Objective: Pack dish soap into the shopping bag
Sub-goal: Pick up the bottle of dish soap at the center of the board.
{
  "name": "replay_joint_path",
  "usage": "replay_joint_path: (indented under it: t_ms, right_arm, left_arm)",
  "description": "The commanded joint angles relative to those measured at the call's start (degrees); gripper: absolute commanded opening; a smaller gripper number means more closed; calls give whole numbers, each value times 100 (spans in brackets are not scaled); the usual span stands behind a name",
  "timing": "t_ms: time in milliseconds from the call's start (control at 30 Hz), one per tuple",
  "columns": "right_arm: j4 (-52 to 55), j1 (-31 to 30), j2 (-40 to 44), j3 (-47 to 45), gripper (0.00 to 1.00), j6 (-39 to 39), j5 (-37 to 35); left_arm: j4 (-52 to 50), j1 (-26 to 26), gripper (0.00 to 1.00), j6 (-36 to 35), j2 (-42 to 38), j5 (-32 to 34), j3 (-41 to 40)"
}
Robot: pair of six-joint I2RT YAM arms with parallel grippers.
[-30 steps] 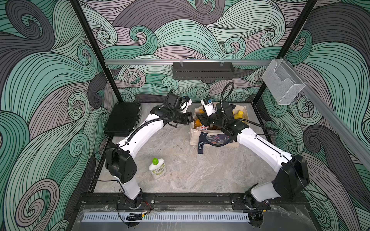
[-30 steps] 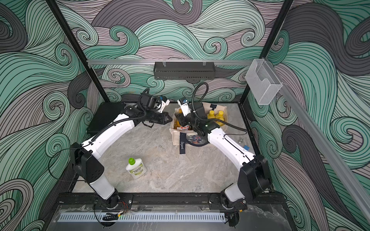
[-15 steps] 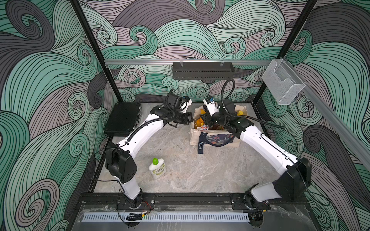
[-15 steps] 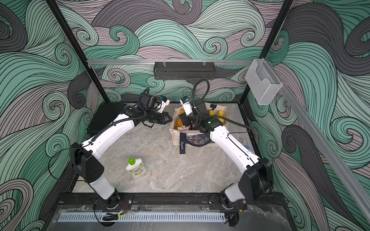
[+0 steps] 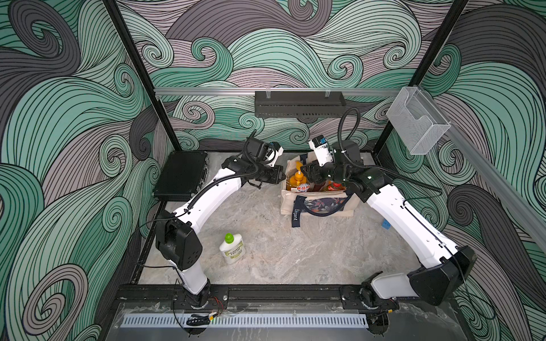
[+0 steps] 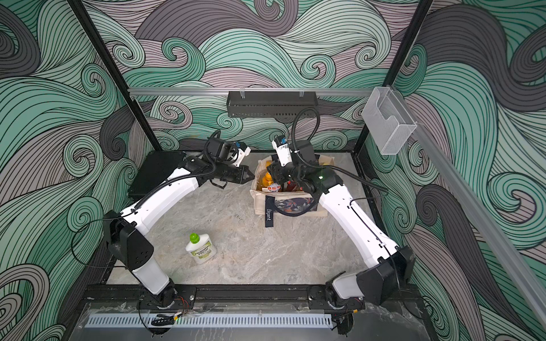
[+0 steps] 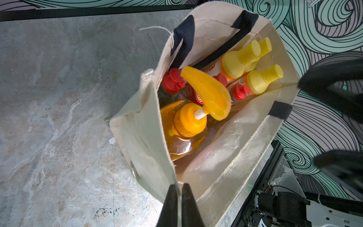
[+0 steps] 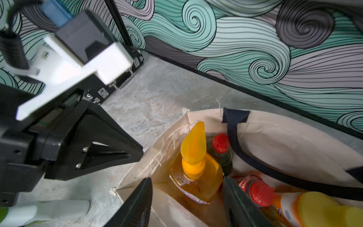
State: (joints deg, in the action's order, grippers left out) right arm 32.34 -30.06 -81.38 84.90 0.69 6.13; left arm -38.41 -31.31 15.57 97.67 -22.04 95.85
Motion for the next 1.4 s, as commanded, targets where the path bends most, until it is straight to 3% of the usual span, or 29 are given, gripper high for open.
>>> replay_joint_path:
  t_ms: [0, 100, 367, 567, 667, 800, 1000, 1367]
  right_arm:
    - [283, -127, -107, -95, 61, 99, 115]
    - [241, -120, -42, -72, 62, 92, -25]
    - [535, -146, 542, -85, 67, -480, 250]
    - [675, -984, 1102, -418, 69, -1156, 751]
    - [494, -1482, 1244, -639, 69, -1233, 1395]
    - [-20, -2325, 1185, -1008, 70, -1267, 1883]
    - [-991, -3313, 666, -1472, 69, -1337, 1550]
    - [-2938, -3737, -678, -1592, 67, -1264, 1696]
  left_arm:
    - [-163, 50, 21, -80, 14, -15, 185]
    - [-322, 97, 28, -129, -38, -9, 355]
    - [-713, 674, 63, -269, -672, 142, 614]
    - [-771, 1791, 79, -186, -1165, -62, 195]
    - [-680, 2242, 88, -227, -1425, -28, -153]
    - [-624, 2744, 91, -166, -1578, -144, -461]
    - [-244, 3331, 93, 100, -1854, -450, -993]
    - [-243, 4087, 96, 131, -2918, -73, -2301]
